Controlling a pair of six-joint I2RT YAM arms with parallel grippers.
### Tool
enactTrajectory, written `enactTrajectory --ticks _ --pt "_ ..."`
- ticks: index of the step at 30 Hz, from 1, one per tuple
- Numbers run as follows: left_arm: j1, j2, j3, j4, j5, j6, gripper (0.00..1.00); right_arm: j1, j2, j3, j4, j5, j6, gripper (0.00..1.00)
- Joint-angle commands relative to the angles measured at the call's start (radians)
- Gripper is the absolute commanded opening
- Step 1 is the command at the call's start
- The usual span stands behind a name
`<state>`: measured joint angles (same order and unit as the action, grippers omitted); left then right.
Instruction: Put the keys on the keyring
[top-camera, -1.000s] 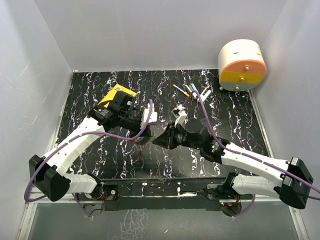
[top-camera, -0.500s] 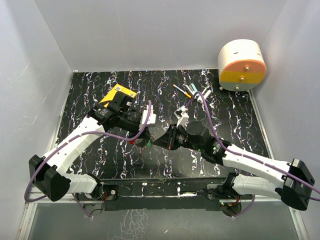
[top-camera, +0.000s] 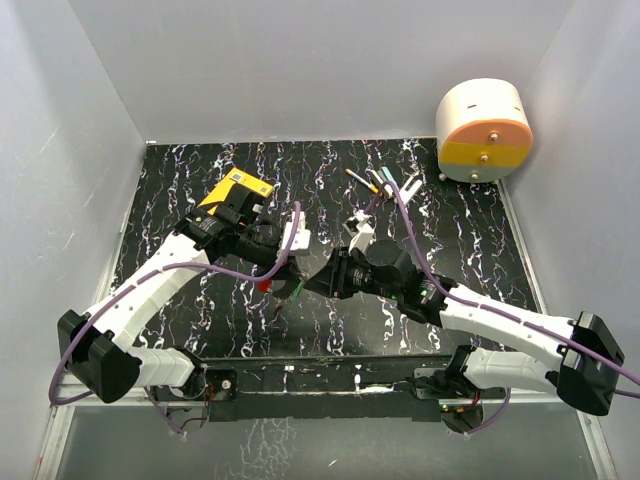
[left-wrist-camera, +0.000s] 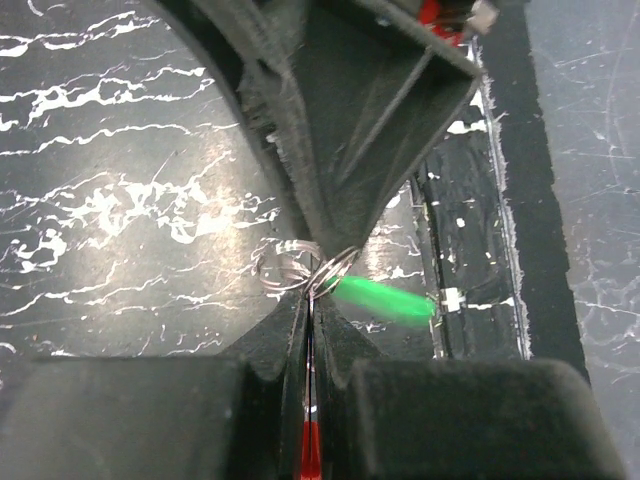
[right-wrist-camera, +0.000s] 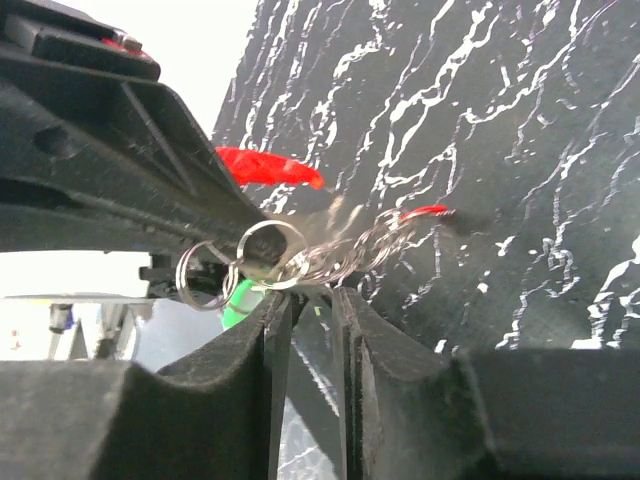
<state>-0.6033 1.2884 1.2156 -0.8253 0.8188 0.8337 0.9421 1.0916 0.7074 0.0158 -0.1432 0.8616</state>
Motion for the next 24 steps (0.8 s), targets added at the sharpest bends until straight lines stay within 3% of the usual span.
enactTrajectory --ticks 1,11,24 --pt "-0.010 -0.021 0.010 -0.031 0.123 0.008 0.00 -0.007 -0.038 0.066 0.008 0.058 -0.070 0.33" --pt "-0.010 -0.015 -0.002 -0.025 0.113 0.002 0.00 -0.006 -0.192 0.080 -0.099 0.076 -0.122 0.35" --pt "-0.010 0.002 -0.010 -0.018 0.114 -0.004 0.00 -0.006 -0.101 0.104 0.047 -0.023 -0.141 0.33"
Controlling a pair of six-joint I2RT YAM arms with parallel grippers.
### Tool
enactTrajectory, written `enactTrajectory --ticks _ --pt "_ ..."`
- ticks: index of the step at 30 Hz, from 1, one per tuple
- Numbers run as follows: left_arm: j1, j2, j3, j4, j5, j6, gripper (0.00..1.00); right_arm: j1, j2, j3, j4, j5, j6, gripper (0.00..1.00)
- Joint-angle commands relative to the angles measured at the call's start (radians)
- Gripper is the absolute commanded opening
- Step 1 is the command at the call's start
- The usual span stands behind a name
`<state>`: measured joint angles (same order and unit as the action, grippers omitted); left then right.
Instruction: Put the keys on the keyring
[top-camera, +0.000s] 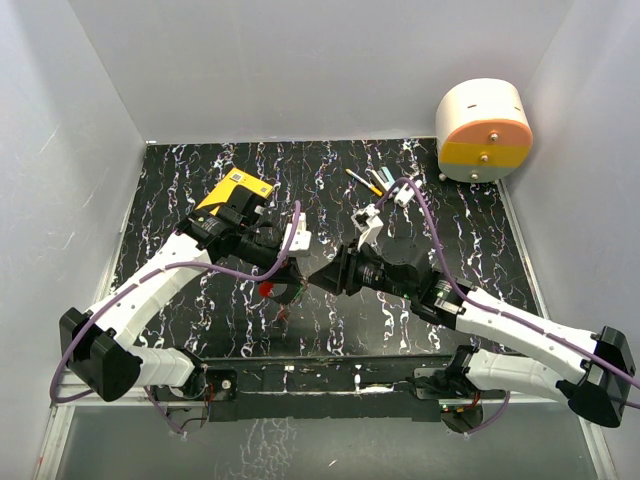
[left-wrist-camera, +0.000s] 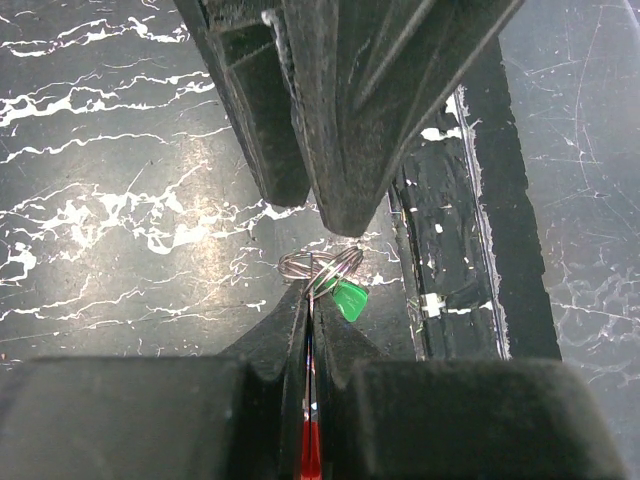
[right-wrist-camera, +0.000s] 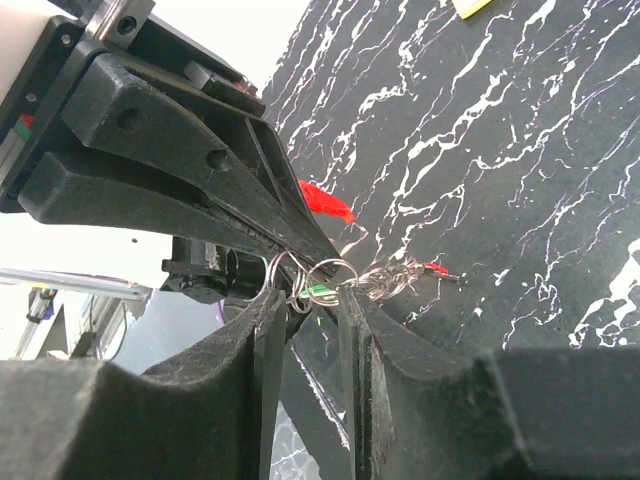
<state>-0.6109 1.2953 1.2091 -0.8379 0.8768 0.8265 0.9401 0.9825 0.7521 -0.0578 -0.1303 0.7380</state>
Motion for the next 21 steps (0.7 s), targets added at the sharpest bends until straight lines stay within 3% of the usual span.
enactTrajectory --ticks 1,21 --pt "-0.003 -0.005 -0.003 -0.006 0.056 0.003 0.00 -0.005 0.012 0.060 0.131 -0.042 -0.015 0.33" --pt "-0.003 -0.008 0.013 -0.019 0.068 0.005 0.00 -0.002 0.063 0.043 0.205 -0.126 0.025 0.33"
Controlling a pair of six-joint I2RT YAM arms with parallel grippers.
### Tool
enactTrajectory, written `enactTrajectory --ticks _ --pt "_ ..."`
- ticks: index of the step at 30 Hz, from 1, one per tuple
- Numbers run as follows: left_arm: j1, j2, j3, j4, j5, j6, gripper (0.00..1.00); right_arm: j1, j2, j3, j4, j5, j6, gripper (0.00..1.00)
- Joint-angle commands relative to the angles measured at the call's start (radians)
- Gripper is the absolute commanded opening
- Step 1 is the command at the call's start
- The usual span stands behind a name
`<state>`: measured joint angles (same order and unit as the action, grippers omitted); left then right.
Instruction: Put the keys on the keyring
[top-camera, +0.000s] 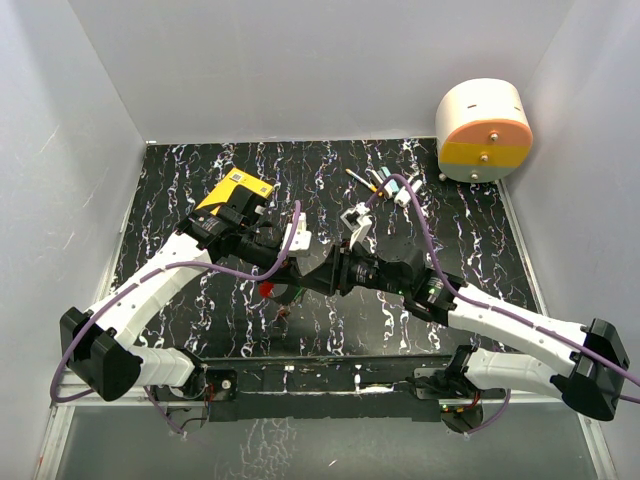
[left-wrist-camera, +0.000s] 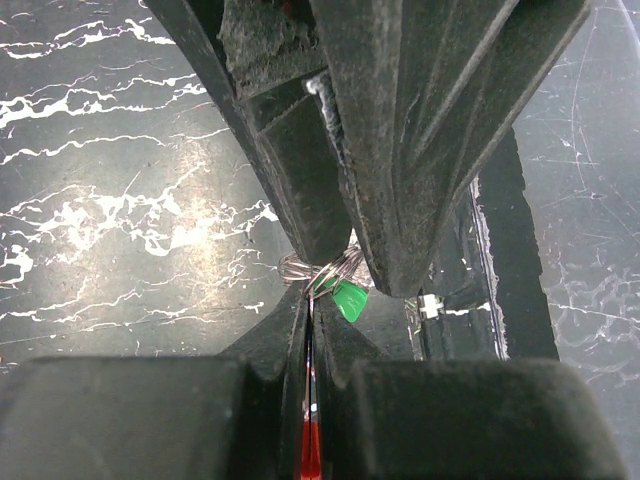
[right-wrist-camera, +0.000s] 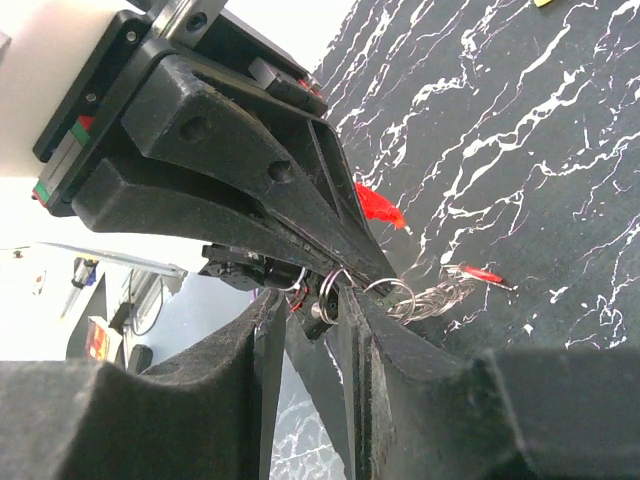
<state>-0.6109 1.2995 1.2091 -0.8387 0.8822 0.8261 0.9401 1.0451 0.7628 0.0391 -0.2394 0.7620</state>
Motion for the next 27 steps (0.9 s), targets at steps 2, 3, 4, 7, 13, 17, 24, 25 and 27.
enactTrajectory --ticks 2,3,4,7,13,17,24,25,27 --pt "-0.003 -0.012 0.015 -0.020 0.064 0.005 0.00 -0.002 0.001 0.032 0.113 -0.019 0.000 0.33" --pt "-0.003 -0.013 0.015 -0.020 0.064 0.004 0.00 -0.001 0.002 0.033 0.115 -0.021 0.000 0.33" --pt "-0.003 -0.013 0.014 -0.020 0.064 0.005 0.00 0.000 0.004 0.033 0.118 -0.023 0.000 0.32" --pt "-0.003 -0.012 0.009 -0.018 0.064 0.005 0.00 -0.001 0.007 0.032 0.117 -0.028 0.004 0.24" --pt "-0.003 -0.009 0.021 -0.018 0.066 0.002 0.00 0.000 0.004 0.018 0.103 -0.032 0.017 0.26" --pt "-0.003 -0.011 0.025 -0.023 0.065 0.001 0.00 0.000 0.002 0.016 0.085 -0.012 0.020 0.28" --pt "-0.003 -0.016 0.022 -0.018 0.052 -0.012 0.00 0.000 0.024 0.034 0.061 0.002 0.020 0.28" --pt "-0.003 -0.016 0.023 -0.016 0.050 -0.019 0.00 -0.001 0.029 0.036 0.061 0.002 0.019 0.26" --pt "-0.003 -0.013 0.023 -0.006 0.045 -0.032 0.00 0.001 0.036 0.038 0.061 0.006 0.019 0.22"
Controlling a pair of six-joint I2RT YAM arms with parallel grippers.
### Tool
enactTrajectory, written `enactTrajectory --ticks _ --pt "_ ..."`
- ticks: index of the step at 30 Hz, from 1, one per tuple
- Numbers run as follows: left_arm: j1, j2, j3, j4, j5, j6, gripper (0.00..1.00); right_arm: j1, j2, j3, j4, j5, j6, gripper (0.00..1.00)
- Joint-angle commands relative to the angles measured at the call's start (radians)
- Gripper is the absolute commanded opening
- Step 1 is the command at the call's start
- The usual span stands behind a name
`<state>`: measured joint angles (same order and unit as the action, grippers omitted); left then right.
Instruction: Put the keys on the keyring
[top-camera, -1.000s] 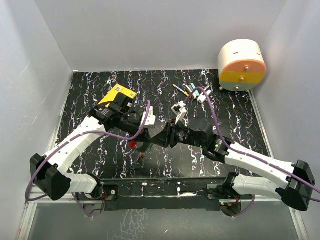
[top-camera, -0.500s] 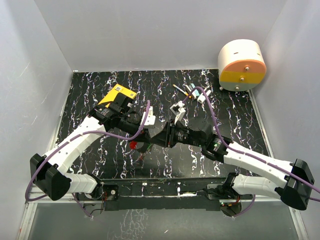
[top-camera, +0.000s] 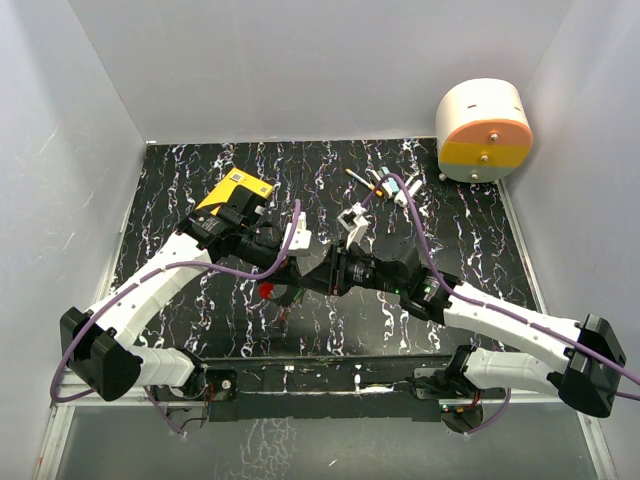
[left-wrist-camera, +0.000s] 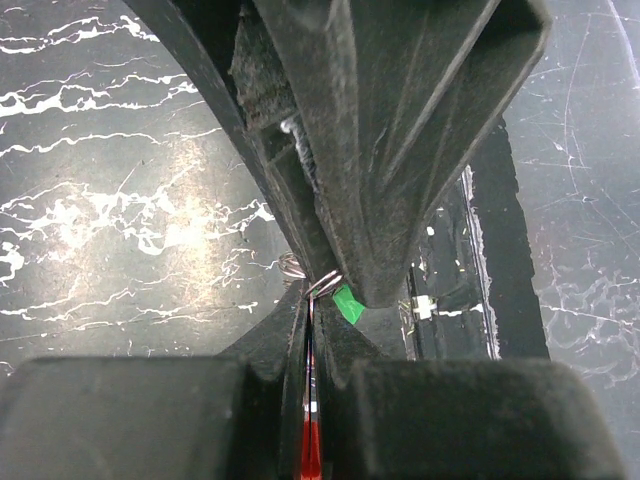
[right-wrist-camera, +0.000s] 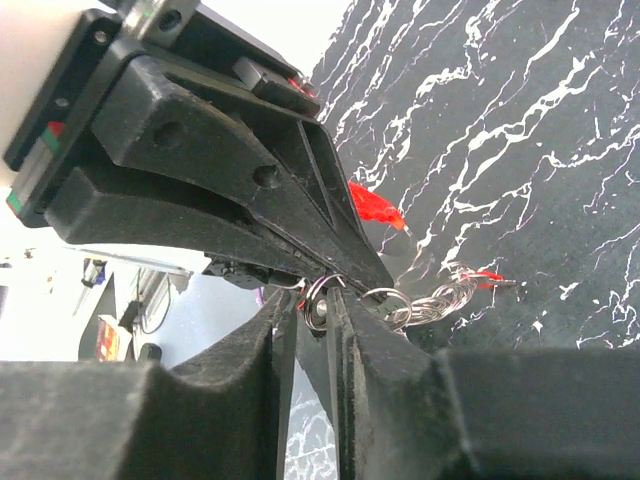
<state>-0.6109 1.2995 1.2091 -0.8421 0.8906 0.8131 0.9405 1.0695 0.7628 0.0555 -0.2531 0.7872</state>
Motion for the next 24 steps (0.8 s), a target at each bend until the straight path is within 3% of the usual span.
enactTrajectory --ticks 1,6,11,18,24 --pt "-0.003 -0.013 0.023 -0.001 0.036 -0.024 0.00 0.001 0.012 0.038 0.043 0.025 -0.006 0.20" --pt "-0.003 -0.014 0.018 0.002 0.034 -0.029 0.00 0.001 -0.001 0.027 0.043 0.059 0.000 0.08" --pt "-0.003 -0.018 0.010 -0.018 0.047 0.008 0.00 0.001 -0.028 -0.008 0.094 0.052 0.031 0.08" --pt "-0.003 -0.015 0.039 -0.081 0.017 0.108 0.12 -0.005 -0.055 -0.095 0.164 0.030 0.258 0.08" --pt "-0.003 -0.025 0.014 -0.072 -0.001 0.121 0.15 -0.007 -0.099 -0.214 0.367 0.020 0.408 0.08"
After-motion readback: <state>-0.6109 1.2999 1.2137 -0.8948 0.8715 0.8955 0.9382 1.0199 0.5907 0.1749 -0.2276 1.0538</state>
